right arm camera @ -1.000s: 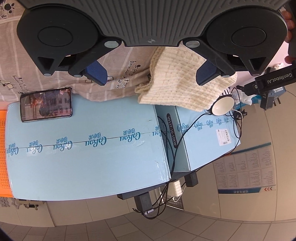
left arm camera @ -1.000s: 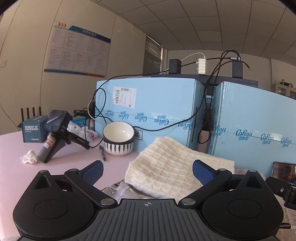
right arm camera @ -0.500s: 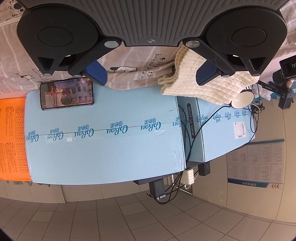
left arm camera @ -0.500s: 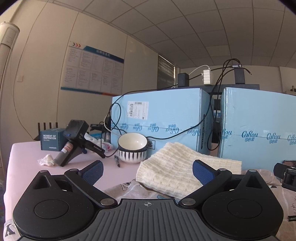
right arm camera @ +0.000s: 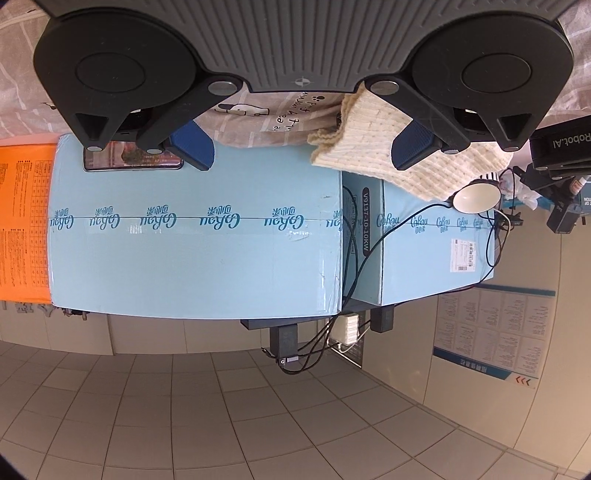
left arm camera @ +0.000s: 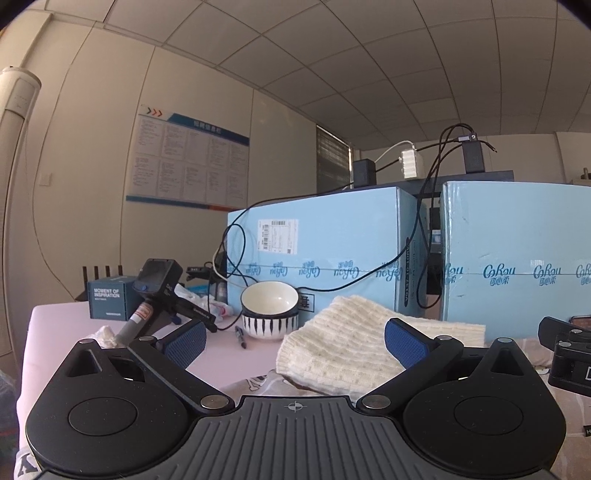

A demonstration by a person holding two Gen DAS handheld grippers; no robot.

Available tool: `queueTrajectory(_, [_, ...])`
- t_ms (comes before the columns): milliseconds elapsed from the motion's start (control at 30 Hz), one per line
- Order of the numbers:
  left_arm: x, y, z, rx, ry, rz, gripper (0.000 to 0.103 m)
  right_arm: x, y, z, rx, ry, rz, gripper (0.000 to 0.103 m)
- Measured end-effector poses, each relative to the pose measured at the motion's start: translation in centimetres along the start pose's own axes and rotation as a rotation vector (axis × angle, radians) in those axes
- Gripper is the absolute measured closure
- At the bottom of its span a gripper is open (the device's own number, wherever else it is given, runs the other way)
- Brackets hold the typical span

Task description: Fold clothes

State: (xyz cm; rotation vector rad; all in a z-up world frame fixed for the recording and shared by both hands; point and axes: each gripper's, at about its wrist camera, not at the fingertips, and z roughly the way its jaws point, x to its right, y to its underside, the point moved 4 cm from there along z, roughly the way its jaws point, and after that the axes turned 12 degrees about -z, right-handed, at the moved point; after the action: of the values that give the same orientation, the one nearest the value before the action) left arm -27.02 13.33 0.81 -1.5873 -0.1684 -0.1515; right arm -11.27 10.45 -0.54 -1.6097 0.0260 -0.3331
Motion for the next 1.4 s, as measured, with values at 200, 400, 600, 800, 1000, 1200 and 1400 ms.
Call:
queueTrajectory(200, [0.10, 0.02, -0.21, 0.009, 0.016, -0.001, 0.000, -0.04, 0.05, 0.08, -0.007, -0.002, 0.003, 0.000])
queueTrajectory(400, [0.19, 0.08, -0.07, 0.003, 0.011, 0.003, 0.000, 0.04, 0.10, 0.05, -0.010, -0.003, 0.009, 0.000])
queueTrajectory(600, [0.16, 0.13, -0.09, 0.004, 0.011, 0.003, 0.000, 0.11, 0.14, 0.05, -0.012, -0.005, 0.012, 0.000])
queueTrajectory(800, [0.13, 0.09, -0.10, 0.004, 0.009, 0.000, 0.000, 0.16, 0.16, 0.12, -0.015, -0.007, 0.014, 0.000])
queueTrajectory(1000, [0.09, 0.09, -0.20, 0.008, 0.009, -0.001, 0.000, 0.25, 0.16, 0.17, -0.017, -0.009, 0.015, 0.000])
queueTrajectory(1200, [0.12, 0.11, -0.19, 0.008, 0.009, -0.001, 0.000, 0.21, 0.16, 0.14, -0.017, -0.009, 0.016, 0.000])
queueTrajectory(1400, [0.17, 0.08, -0.22, 0.009, 0.008, 0.000, 0.000, 0.17, 0.16, 0.13, -0.017, -0.010, 0.018, 0.000])
